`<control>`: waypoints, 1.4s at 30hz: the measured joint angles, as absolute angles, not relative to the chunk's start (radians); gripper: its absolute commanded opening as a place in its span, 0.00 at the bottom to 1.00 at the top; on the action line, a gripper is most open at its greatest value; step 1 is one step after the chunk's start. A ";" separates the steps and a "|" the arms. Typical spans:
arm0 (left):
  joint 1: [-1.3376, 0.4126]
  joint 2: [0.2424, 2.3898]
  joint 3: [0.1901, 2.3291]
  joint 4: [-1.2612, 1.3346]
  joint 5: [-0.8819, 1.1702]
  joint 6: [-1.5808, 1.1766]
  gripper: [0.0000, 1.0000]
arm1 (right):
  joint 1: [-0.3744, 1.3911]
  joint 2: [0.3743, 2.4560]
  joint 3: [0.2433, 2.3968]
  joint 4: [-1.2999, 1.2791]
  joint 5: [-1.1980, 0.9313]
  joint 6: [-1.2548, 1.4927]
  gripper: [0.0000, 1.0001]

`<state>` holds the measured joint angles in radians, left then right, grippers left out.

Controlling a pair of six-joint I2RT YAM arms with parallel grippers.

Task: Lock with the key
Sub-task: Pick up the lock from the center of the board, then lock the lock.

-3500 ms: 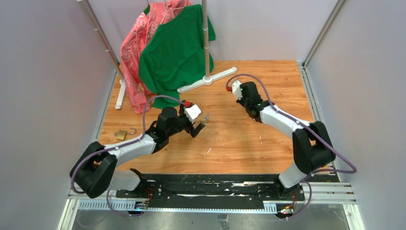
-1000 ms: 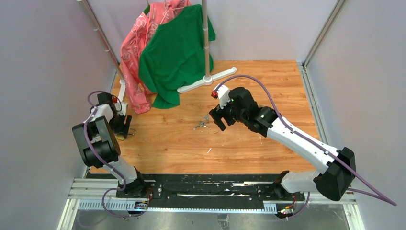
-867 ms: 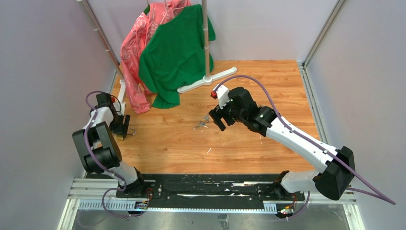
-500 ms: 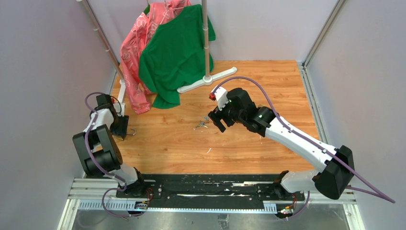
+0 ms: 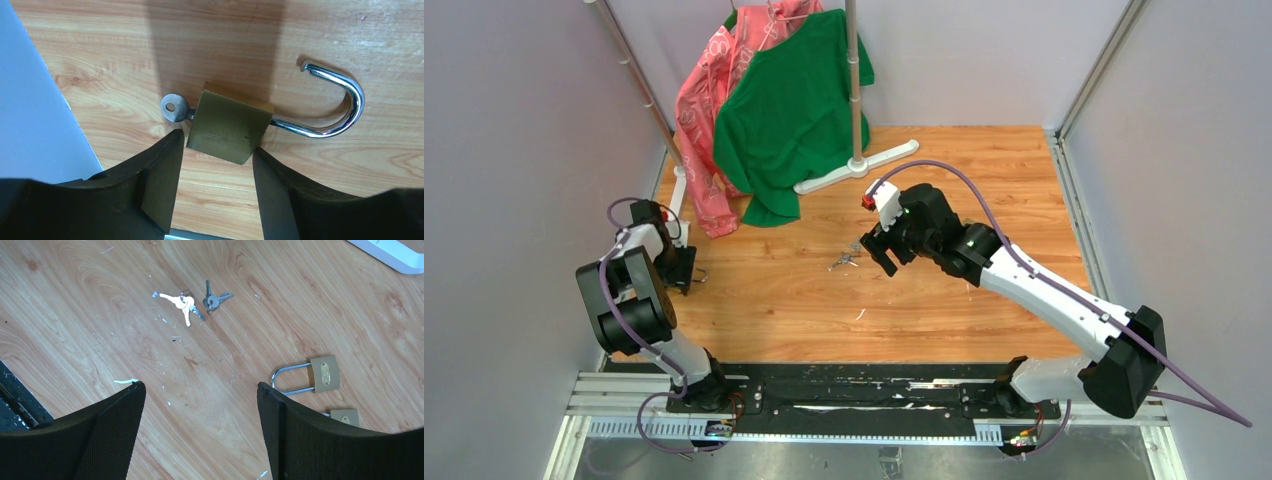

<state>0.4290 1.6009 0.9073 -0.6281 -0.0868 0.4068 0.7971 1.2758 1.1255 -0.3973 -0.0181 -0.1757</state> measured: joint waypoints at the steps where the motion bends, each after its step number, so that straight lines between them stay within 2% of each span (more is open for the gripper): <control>1: 0.429 1.604 0.910 -0.629 -0.085 0.407 0.61 | 0.797 1.276 1.126 -0.398 -0.017 -0.176 0.84; 2: 0.429 1.606 0.912 -0.630 -0.084 0.407 0.60 | 0.797 1.276 1.126 -0.398 -0.017 -0.176 0.84; 3: 0.429 1.609 0.915 -0.631 -0.081 0.407 0.53 | 0.797 1.276 1.126 -0.398 -0.017 -0.177 0.84; 8: 0.429 1.618 0.919 -0.627 -0.071 0.399 0.02 | 0.797 1.276 1.124 -0.400 -0.016 -0.177 0.84; 9: 0.429 1.618 0.920 -0.624 -0.069 0.397 0.00 | 0.797 1.276 1.124 -0.400 -0.016 -0.177 0.84; 17: 0.430 1.610 0.918 -0.614 -0.024 0.403 0.00 | 0.797 1.261 1.122 -0.412 -0.015 -0.176 0.85; 21: 0.426 1.556 0.917 -0.638 0.078 0.413 0.00 | 0.797 1.229 1.121 -0.405 -0.013 -0.146 0.90; 23: 0.406 1.489 0.918 -0.667 0.140 0.429 0.00 | 0.797 1.206 1.117 -0.374 -0.005 -0.095 0.90; 27: 0.268 1.311 0.927 -0.730 0.251 0.474 0.00 | 0.796 1.193 1.112 -0.242 -0.035 0.086 0.86; 31: 0.084 1.205 0.969 -0.798 0.353 0.500 0.00 | 0.796 1.274 1.127 -0.112 -0.103 0.280 0.79; 36: -0.149 1.146 1.043 -0.909 0.375 0.503 0.00 | 0.794 1.467 1.174 0.019 -0.220 0.479 0.76; 42: -0.255 1.087 1.186 -1.011 0.350 0.534 0.00 | 0.794 1.579 1.179 0.139 -0.380 0.599 0.78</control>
